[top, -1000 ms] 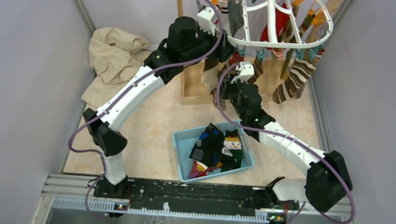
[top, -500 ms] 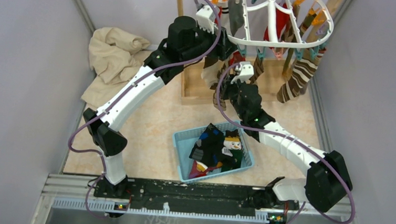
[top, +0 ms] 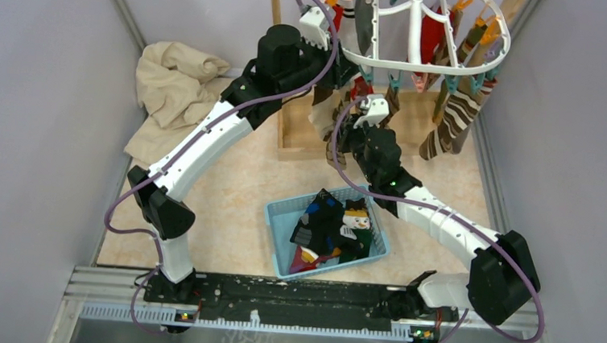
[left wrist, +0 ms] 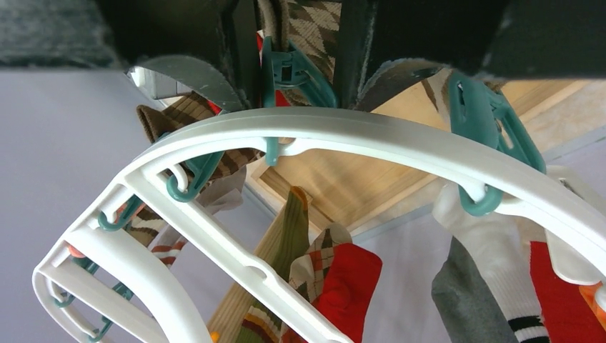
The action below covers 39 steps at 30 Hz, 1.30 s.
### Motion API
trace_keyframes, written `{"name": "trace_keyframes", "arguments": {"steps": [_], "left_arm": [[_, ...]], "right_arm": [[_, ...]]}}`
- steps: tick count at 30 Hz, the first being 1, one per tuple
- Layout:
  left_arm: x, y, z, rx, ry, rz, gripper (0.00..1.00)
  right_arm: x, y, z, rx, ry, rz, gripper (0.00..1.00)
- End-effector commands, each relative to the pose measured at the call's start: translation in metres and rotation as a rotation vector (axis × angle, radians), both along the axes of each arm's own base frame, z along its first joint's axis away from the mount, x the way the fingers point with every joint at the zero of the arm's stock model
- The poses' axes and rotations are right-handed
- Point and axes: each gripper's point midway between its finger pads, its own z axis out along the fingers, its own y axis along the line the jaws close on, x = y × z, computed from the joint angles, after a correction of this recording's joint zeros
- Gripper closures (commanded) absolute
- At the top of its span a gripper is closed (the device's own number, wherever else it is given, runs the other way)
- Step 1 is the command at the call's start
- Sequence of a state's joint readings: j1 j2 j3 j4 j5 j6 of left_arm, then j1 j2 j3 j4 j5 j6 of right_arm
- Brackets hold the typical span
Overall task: Remove the socks clipped to the hanger
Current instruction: Remove the sock from the hanger, then place the sock in the bin.
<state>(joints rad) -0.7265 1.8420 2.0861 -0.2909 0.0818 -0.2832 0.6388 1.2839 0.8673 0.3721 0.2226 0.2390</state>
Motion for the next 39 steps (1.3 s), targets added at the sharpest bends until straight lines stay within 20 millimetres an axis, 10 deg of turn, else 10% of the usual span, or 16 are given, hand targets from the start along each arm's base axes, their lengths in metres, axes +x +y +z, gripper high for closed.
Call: {"name": "trace_keyframes", "arguments": {"steps": [1, 7, 20, 39], "left_arm": [[-0.002, 0.001, 0.03, -0.071, -0.056, 0.008, 0.58], [-0.001, -0.001, 0.031, -0.069, -0.054, 0.001, 0.79], [-0.001, -0.002, 0.029, -0.059, -0.05, -0.005, 0.89], [-0.023, -0.023, 0.016, -0.029, -0.033, -0.085, 0.88]], "right_arm": [[-0.003, 0.001, 0.026, 0.048, -0.049, 0.01, 1.0], [-0.007, 0.0, 0.029, 0.048, -0.051, 0.02, 1.0], [-0.059, -0.008, 0.041, 0.089, -0.02, 0.149, 1.0], [-0.135, -0.004, -0.029, -0.042, 0.234, 0.407, 1.0]]}}
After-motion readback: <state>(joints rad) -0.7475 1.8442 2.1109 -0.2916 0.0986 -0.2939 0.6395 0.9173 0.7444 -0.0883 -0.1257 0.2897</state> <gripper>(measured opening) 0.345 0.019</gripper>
